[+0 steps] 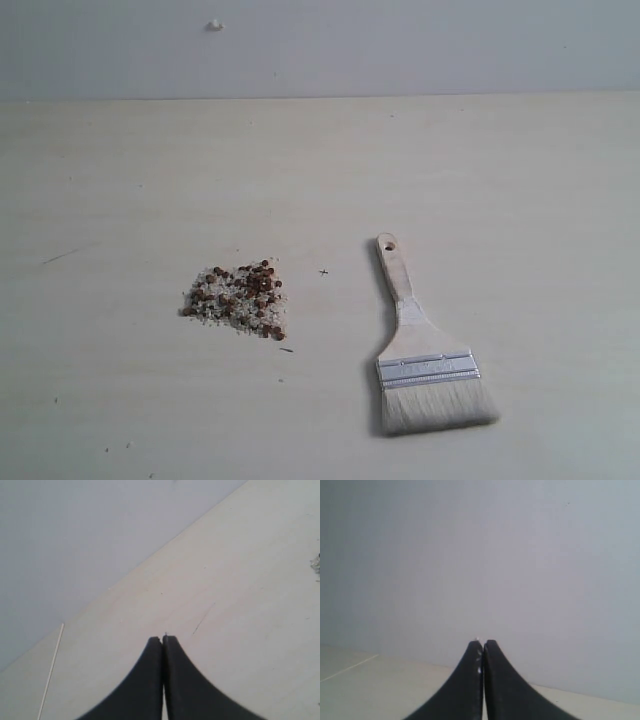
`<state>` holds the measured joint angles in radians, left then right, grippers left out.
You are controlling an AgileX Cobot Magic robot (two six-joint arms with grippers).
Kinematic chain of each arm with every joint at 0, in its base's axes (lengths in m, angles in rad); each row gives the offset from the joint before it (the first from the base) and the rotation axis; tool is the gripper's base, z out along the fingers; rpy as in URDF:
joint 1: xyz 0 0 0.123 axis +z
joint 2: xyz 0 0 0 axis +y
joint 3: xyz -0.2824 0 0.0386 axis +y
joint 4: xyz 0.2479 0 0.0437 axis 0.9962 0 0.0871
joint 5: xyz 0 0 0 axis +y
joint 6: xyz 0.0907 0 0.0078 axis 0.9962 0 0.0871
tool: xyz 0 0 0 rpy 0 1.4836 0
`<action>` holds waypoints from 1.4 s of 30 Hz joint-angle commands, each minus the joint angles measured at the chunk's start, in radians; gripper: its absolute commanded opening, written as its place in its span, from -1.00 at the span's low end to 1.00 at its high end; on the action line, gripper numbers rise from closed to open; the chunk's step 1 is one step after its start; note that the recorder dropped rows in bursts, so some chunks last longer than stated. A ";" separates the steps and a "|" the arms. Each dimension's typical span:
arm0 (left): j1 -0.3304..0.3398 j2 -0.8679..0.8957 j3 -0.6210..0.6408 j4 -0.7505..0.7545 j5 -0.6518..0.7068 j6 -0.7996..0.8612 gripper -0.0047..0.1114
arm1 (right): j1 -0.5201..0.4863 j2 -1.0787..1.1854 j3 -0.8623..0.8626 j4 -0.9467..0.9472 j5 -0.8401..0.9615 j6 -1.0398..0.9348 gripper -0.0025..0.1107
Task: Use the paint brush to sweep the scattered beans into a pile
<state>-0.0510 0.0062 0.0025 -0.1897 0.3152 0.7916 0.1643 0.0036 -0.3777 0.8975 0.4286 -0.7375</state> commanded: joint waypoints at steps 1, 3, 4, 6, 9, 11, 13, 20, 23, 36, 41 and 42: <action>0.001 -0.006 -0.002 -0.008 -0.007 -0.009 -0.92 | -0.002 -0.004 0.012 -0.123 -0.017 -0.020 -0.96; 0.001 -0.006 -0.002 -0.008 -0.007 -0.009 -0.92 | -0.002 -0.004 0.043 -0.234 -0.035 -0.008 -0.96; 0.001 -0.006 -0.002 -0.008 -0.007 -0.009 -0.92 | -0.002 -0.004 0.057 -0.302 -0.035 0.045 -0.96; 0.001 -0.006 -0.002 -0.008 -0.007 -0.009 -0.92 | -0.002 -0.004 0.097 -0.540 -0.055 0.291 -0.96; 0.001 -0.006 -0.002 -0.008 -0.007 -0.009 -0.92 | -0.002 -0.004 0.175 -0.904 -0.103 0.771 -0.96; 0.001 -0.006 -0.002 -0.008 -0.007 -0.009 -0.92 | -0.002 -0.004 0.225 -1.018 -0.129 0.920 -0.96; 0.001 -0.006 -0.002 -0.008 -0.007 -0.009 -0.92 | -0.002 -0.004 0.282 -1.027 -0.156 0.921 -0.96; 0.001 -0.006 -0.002 -0.008 -0.007 -0.009 -0.92 | -0.002 -0.004 0.378 -1.025 -0.183 0.923 -0.96; 0.001 -0.006 -0.002 -0.008 -0.007 -0.009 -0.92 | -0.002 -0.004 0.378 -1.023 -0.192 0.923 -0.96; 0.001 -0.006 -0.002 -0.008 -0.007 -0.009 -0.92 | -0.002 -0.004 0.378 -0.993 -0.172 0.924 -0.96; 0.001 -0.006 -0.002 -0.008 -0.007 -0.009 -0.92 | -0.002 -0.004 0.378 -0.993 -0.172 0.924 -0.96; 0.001 -0.006 -0.002 -0.008 -0.007 -0.009 -0.92 | -0.002 -0.004 0.378 -0.993 -0.172 0.924 -0.96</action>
<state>-0.0510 0.0062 0.0025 -0.1897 0.3152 0.7916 0.1643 0.0053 -0.0041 -0.0959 0.2583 0.1832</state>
